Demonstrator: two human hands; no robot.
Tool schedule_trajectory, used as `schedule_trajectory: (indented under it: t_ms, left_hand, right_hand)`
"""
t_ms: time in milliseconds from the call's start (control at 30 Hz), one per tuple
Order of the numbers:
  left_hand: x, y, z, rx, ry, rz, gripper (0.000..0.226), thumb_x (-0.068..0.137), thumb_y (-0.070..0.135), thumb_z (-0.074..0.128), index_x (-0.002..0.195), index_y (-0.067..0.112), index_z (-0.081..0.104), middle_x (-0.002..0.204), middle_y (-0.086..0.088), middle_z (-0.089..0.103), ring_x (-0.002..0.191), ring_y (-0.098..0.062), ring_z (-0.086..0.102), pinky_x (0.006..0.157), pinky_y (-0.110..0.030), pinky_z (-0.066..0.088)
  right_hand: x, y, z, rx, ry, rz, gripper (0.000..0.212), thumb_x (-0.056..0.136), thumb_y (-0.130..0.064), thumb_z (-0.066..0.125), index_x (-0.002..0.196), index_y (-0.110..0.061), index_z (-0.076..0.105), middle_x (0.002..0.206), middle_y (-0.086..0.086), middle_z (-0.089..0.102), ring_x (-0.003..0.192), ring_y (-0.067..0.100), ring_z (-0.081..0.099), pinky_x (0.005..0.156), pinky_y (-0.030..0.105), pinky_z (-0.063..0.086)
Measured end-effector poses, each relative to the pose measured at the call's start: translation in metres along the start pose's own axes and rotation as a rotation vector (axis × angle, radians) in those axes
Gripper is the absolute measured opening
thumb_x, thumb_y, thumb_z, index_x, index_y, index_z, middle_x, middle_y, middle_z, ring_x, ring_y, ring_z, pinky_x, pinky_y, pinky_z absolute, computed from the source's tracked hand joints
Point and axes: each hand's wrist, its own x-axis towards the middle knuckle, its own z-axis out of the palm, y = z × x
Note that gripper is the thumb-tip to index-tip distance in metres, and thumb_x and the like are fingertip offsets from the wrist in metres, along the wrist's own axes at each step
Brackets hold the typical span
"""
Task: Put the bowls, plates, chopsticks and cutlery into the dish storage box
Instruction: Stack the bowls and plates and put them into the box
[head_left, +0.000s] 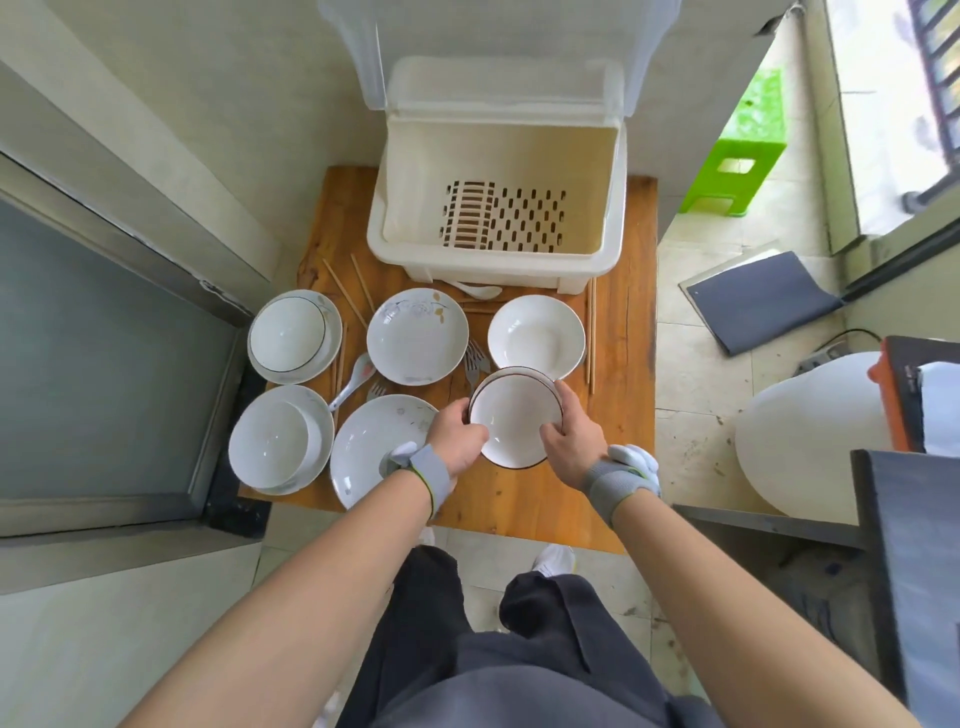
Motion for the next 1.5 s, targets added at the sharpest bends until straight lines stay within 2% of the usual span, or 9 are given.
schedule_trajectory:
  t_ms: [100,200,333,467,700,933,1167,1333,1500]
  left_hand:
    - [0.002,0.028,-0.017,-0.045,0.022,0.067,0.039,0.082,-0.004,0.054,0.106,0.026,0.057,0.101,-0.001,0.063,0.101,-0.025,0.057,0.095,-0.047,0.053]
    - [0.012,0.053,-0.036,-0.077,0.063,0.146,0.048,0.080,-0.001,0.056,0.119,0.025,0.059,0.109,0.000,0.065,0.107,-0.025,0.059,0.096,-0.046,0.052]
    - [0.032,0.091,-0.065,-0.114,0.038,0.260,0.048,0.081,-0.001,0.057,0.116,0.030,0.057,0.108,0.002,0.064,0.106,-0.023,0.059,0.096,-0.046,0.052]
    - [0.058,0.129,-0.092,-0.126,-0.017,0.296,0.045,0.073,0.007,0.058,0.110,0.032,0.059,0.106,0.004,0.068,0.102,-0.023,0.063,0.094,-0.048,0.053]
    - [0.111,0.172,-0.121,-0.096,-0.074,0.356,0.043,0.081,0.001,0.057,0.116,0.024,0.062,0.109,-0.003,0.068,0.101,-0.025,0.062,0.091,-0.042,0.054]
    - [0.168,0.198,-0.109,-0.107,-0.121,0.286,0.039,0.081,-0.005,0.052,0.109,0.021,0.063,0.103,-0.008,0.067,0.097,-0.029,0.062,0.088,-0.050,0.056]
    - [0.230,0.221,-0.075,-0.035,-0.183,0.194,0.025,0.086,-0.003,0.050,0.102,0.011,0.063,0.109,-0.015,0.063,0.096,-0.032,0.061,0.084,-0.051,0.058]
    - [0.275,0.242,-0.047,0.020,-0.168,0.192,0.025,0.088,0.001,0.049,0.110,0.007,0.059,0.112,-0.013,0.060,0.101,-0.030,0.059,0.086,-0.046,0.058]
    - [0.307,0.259,-0.019,0.003,-0.147,0.205,0.023,0.087,0.003,0.047,0.105,0.004,0.061,0.111,-0.019,0.064,0.101,-0.033,0.062,0.087,-0.048,0.057]
  right_hand:
    - [0.013,-0.028,-0.010,0.035,0.072,-0.049,0.062,0.096,-0.015,0.045,0.152,-0.027,0.022,0.125,0.009,0.057,0.097,0.026,0.056,0.080,0.034,0.052]
    - [0.022,-0.061,-0.017,0.048,0.150,-0.110,0.059,0.095,-0.015,0.047,0.150,-0.020,0.026,0.112,0.007,0.060,0.088,0.025,0.058,0.082,0.038,0.054]
    - [0.034,-0.108,-0.026,0.105,0.288,-0.235,0.044,0.092,-0.009,0.049,0.135,-0.017,0.045,0.104,0.001,0.059,0.088,0.022,0.055,0.079,0.032,0.047]
    - [0.053,-0.151,-0.032,0.080,0.352,-0.243,0.043,0.093,-0.010,0.050,0.136,-0.016,0.045,0.103,0.002,0.057,0.090,0.025,0.056,0.077,0.027,0.041]
    - [0.102,-0.198,-0.032,0.027,0.427,-0.174,0.041,0.092,-0.010,0.051,0.134,-0.013,0.048,0.104,0.007,0.061,0.085,0.025,0.053,0.075,0.026,0.040]
    - [0.163,-0.204,-0.048,0.018,0.399,-0.058,0.039,0.091,-0.011,0.051,0.130,-0.011,0.051,0.104,0.007,0.060,0.087,0.025,0.050,0.071,0.021,0.035]
    - [0.231,-0.189,-0.067,0.025,0.316,0.135,0.033,0.091,-0.023,0.050,0.121,-0.008,0.050,0.106,0.013,0.063,0.088,0.033,0.064,0.077,0.047,0.059]
    - [0.280,-0.179,-0.079,0.101,0.388,0.205,0.030,0.092,-0.027,0.048,0.115,-0.008,0.054,0.102,0.012,0.062,0.086,0.031,0.060,0.074,0.039,0.054]
    - [0.314,-0.168,-0.083,0.215,0.494,0.281,0.022,0.095,-0.023,0.044,0.112,-0.010,0.048,0.077,0.002,0.049,0.066,0.019,0.048,0.070,0.034,0.043]
